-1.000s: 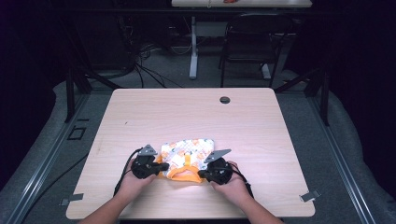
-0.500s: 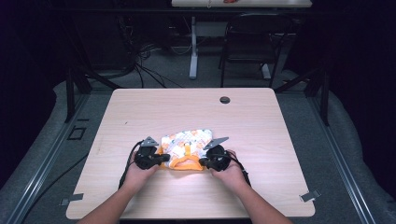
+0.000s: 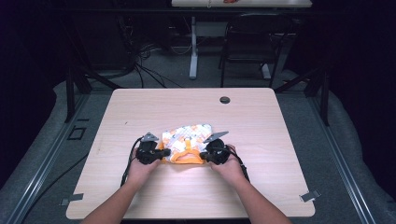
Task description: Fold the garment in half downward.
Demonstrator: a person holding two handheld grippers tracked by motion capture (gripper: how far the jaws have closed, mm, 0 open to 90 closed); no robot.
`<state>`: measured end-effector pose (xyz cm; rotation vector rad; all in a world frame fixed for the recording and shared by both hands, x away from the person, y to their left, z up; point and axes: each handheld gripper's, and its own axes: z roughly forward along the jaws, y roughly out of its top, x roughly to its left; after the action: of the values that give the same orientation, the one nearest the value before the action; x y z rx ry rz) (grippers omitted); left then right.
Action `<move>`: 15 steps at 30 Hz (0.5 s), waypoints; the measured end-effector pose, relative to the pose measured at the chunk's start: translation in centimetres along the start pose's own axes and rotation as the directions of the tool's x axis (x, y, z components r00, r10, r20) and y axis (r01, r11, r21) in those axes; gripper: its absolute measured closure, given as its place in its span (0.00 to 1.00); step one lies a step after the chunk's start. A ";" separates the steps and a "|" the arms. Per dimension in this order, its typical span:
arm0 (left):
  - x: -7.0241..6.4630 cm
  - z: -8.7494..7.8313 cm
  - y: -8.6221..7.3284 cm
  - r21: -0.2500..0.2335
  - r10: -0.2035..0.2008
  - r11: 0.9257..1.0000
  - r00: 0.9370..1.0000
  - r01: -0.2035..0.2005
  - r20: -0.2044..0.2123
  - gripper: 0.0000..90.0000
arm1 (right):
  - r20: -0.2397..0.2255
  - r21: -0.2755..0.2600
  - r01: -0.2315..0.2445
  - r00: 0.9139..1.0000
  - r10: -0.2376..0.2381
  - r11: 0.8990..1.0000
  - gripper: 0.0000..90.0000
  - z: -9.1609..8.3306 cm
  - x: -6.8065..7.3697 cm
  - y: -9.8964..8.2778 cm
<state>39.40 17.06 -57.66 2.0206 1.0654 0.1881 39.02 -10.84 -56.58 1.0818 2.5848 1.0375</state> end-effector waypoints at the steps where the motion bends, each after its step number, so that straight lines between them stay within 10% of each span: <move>1: 0.0 0.0 0.0 0.000 -0.004 1.000 1.000 0.004 0.001 1.00 | 0.002 0.006 0.002 1.000 -0.002 1.000 1.00 0.0 0.0 0.1; 15: -0.6 -1.6 0.4 -0.010 -0.002 1.000 1.000 0.002 0.006 0.99 | 0.003 -0.042 0.022 1.000 -0.022 0.999 0.96 -1.7 0.7 0.6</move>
<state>38.51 17.43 -56.18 2.0100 1.0607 0.1863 38.24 -10.97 -54.82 1.0422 2.5547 1.0799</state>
